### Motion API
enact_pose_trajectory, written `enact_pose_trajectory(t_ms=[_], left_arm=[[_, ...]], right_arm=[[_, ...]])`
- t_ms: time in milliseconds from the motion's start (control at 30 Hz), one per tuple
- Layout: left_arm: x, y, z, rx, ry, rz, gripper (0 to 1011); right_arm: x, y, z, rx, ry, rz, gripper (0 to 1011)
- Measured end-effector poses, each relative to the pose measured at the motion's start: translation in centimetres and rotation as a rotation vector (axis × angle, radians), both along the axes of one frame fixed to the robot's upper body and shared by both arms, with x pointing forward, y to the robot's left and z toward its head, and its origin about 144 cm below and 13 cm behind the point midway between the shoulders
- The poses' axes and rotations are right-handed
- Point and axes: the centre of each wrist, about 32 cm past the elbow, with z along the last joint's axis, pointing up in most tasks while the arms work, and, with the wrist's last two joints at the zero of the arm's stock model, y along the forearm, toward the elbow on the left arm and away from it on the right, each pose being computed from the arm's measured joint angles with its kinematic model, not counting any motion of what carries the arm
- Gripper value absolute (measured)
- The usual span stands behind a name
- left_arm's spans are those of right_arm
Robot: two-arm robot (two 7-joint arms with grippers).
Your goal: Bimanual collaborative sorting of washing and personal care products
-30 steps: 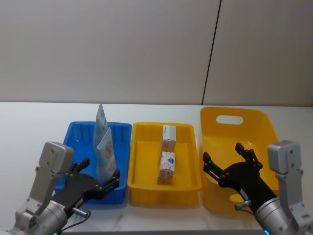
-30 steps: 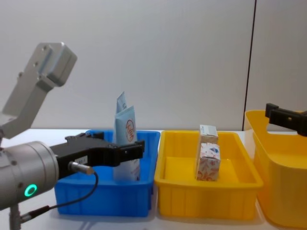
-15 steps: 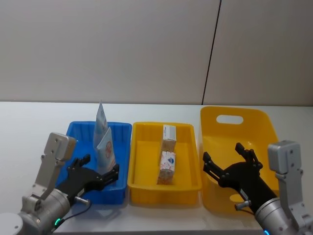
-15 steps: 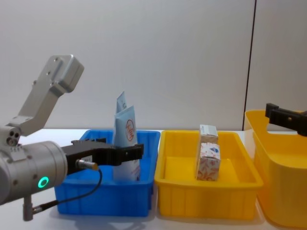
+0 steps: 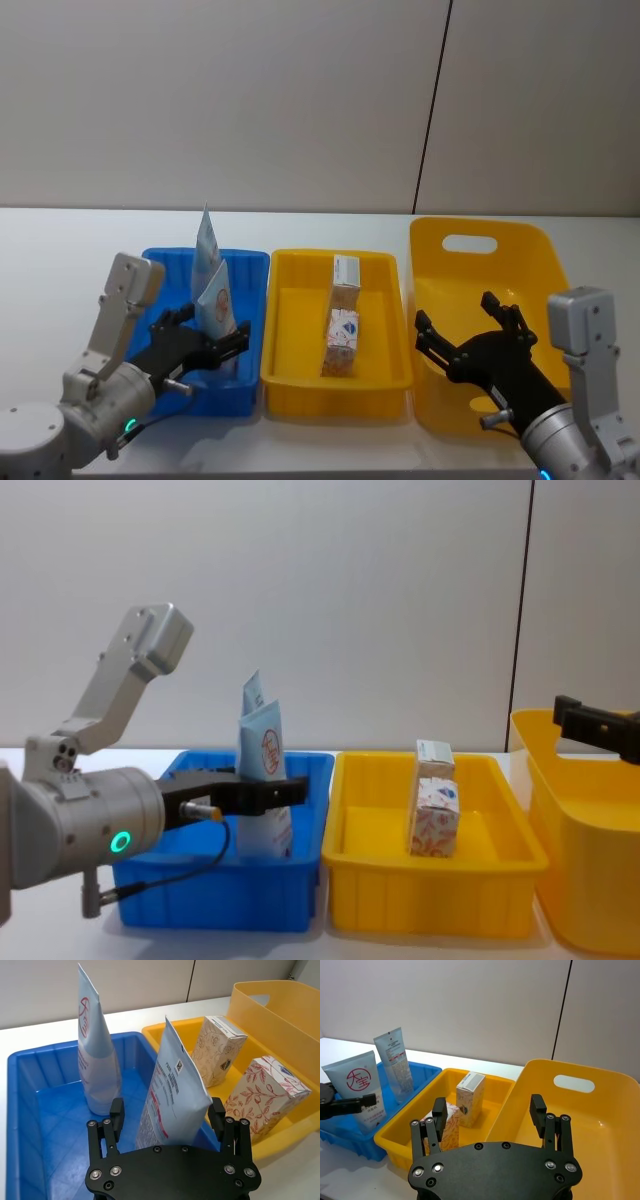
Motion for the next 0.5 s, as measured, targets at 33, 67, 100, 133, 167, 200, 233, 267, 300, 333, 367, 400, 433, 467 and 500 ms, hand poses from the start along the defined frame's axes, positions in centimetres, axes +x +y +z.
enact_pose_trajectory(t_ms=[33,67,100,133,167,200,233,267,300,333,367,400,433,467,500], left_arm=[[0.3,-0.1,0.0,-0.002,0.003,-0.004,1001],[0.4,-0.2,-0.1,-0.003,0.004,-0.006,1001],[0.6,-0.3,-0.1,-0.004,0.007,-0.009,1001],[0.8,-0.3,-0.1,-0.005,0.008,-0.011,1001],[0.9,-0.3,-0.1,-0.005,0.01,-0.013,1001],[0.9,-0.4,-0.1,-0.006,0.011,-0.014,1001],[1.1,-0.5,-0.1,-0.007,0.012,-0.017,1001],[1.2,-0.5,-0.1,-0.008,0.013,-0.018,996],[1.3,-0.5,-0.1,-0.008,0.013,-0.02,982],[1.4,-0.6,-0.1,-0.009,0.015,-0.021,961],[1.5,-0.6,-0.1,-0.009,0.016,-0.022,945],[1.5,-0.6,-0.2,-0.01,0.017,-0.024,925],[1.6,-0.7,-0.2,-0.01,0.018,-0.025,886],[1.7,-0.7,-0.2,-0.011,0.018,-0.026,870],[1.7,-0.7,-0.2,-0.011,0.019,-0.027,857]], right_arm=[[0.0,0.0,0.0,0.0,0.0,0.0,1003],[0.0,0.0,0.0,0.0,0.0,0.0,1003],[0.0,0.0,0.0,0.0,0.0,0.0,1003],[0.0,0.0,0.0,0.0,0.0,0.0,1003],[0.0,0.0,0.0,0.0,0.0,0.0,1003],[0.0,0.0,0.0,0.0,0.0,0.0,1003],[0.0,0.0,0.0,0.0,0.0,0.0,1003],[0.0,0.0,0.0,0.0,0.0,0.0,1003],[0.0,0.0,0.0,0.0,0.0,0.0,1003],[0.0,0.0,0.0,0.0,0.0,0.0,1003],[0.0,0.0,0.0,0.0,0.0,0.0,1003],[0.0,0.0,0.0,0.0,0.0,0.0,1003],[0.0,0.0,0.0,0.0,0.0,0.0,1003],[0.0,0.0,0.0,0.0,0.0,0.0,1003],[0.0,0.0,0.0,0.0,0.0,0.0,1003]])
